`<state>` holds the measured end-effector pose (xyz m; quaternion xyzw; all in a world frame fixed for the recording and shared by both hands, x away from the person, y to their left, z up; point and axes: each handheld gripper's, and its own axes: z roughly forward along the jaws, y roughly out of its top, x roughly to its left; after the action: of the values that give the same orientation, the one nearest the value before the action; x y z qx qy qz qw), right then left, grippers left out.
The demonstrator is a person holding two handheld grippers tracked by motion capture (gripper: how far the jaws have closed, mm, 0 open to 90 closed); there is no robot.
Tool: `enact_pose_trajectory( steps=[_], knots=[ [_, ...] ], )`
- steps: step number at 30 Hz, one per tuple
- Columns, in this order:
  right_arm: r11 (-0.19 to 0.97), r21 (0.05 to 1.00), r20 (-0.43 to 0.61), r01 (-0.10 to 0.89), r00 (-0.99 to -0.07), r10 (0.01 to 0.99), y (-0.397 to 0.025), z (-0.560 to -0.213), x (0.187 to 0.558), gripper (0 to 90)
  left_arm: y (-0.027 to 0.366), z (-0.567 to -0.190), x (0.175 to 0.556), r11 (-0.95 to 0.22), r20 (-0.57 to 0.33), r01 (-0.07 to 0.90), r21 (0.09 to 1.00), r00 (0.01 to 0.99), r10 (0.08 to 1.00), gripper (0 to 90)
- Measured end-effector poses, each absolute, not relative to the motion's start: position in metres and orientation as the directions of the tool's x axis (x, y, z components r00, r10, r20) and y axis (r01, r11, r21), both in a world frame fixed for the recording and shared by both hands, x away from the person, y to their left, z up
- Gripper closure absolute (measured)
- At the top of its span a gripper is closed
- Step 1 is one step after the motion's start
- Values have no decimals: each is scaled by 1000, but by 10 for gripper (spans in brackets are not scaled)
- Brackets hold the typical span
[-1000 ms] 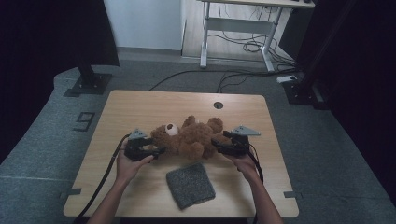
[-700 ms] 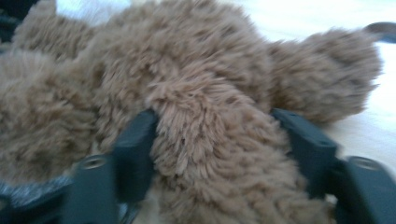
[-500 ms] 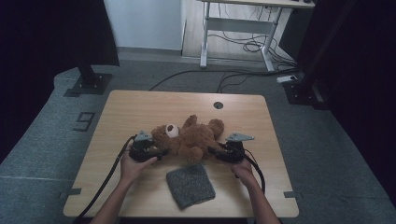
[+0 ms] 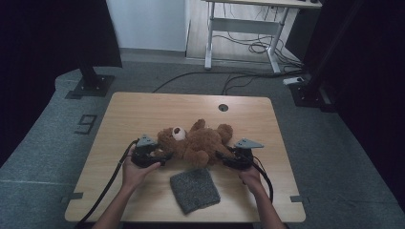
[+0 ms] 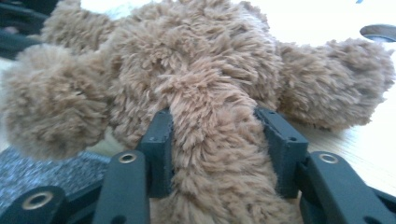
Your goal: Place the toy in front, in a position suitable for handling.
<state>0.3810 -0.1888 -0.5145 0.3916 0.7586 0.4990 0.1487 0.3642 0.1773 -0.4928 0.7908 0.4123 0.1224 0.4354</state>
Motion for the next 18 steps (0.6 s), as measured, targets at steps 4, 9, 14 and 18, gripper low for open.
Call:
enact_pose_trajectory(
  steps=[4,9,14,18],
  knots=[
    [174,876,175,451,-631,756,-190,-516,383,478,173,-484,344,-300,-158,517,802,667,728,270],
    [165,877,175,451,-621,764,-189,-517,382,474,163,-479,320,-322,-135,483,815,697,705,258],
    [160,878,177,450,-618,766,-189,-517,381,475,150,-485,308,-353,-153,483,801,735,660,257],
    [152,880,182,450,-615,767,-188,-518,381,475,137,-499,305,-393,-161,500,771,751,640,238]
  ],
)
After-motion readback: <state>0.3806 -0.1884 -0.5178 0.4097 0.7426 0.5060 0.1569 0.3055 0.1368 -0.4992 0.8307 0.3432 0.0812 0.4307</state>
